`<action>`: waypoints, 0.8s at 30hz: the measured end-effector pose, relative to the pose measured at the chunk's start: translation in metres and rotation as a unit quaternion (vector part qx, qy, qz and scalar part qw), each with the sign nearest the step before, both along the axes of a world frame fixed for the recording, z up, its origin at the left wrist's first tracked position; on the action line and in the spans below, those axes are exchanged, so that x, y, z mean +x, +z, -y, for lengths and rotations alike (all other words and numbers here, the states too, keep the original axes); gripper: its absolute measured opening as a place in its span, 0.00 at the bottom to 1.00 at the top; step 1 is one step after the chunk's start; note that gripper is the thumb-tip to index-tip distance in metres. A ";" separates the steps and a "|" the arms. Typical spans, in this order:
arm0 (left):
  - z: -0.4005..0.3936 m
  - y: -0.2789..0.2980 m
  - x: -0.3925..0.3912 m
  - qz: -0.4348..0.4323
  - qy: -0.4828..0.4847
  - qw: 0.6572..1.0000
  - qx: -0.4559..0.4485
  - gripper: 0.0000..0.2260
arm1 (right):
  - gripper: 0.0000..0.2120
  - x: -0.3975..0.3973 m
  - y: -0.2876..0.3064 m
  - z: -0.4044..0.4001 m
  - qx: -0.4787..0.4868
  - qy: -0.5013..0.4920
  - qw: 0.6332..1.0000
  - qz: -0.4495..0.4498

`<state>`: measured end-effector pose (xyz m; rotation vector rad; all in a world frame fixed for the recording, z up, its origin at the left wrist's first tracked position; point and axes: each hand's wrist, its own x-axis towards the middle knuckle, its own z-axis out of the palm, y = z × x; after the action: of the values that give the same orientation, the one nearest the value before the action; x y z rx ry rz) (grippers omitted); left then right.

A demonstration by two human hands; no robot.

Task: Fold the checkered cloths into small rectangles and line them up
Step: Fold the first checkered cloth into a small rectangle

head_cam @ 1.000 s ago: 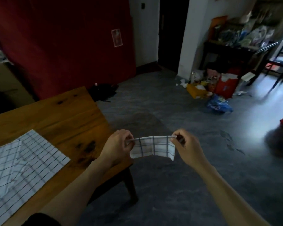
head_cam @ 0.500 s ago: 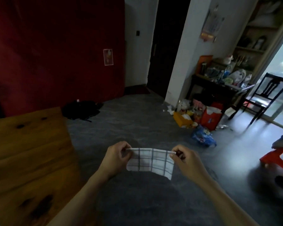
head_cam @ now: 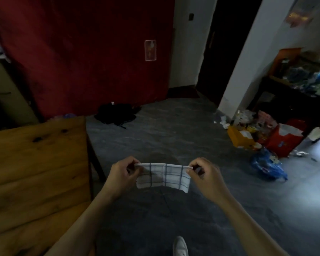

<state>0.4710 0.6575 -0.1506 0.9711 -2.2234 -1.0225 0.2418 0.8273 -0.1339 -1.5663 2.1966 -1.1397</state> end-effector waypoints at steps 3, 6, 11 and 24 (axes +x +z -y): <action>0.028 -0.007 -0.021 0.030 0.045 0.998 0.008 0.03 | 0.07 -0.028 -0.012 0.048 -0.009 0.034 0.999 0.039; 0.054 -0.007 -0.036 0.010 0.087 0.996 0.010 0.05 | 0.08 -0.055 -0.017 0.100 -0.004 0.082 0.995 0.063; 0.082 0.001 -0.041 -0.036 0.180 0.982 0.045 0.08 | 0.05 -0.080 -0.009 0.185 0.025 0.198 0.977 0.075; 0.214 -0.019 0.027 -0.033 0.332 0.943 0.017 0.04 | 0.07 -0.021 -0.022 0.394 0.069 0.338 0.939 0.019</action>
<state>0.4980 0.4434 -0.1694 1.5289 -1.6239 -0.7571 0.2212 0.4336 -0.1563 -1.9722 1.4608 -0.7653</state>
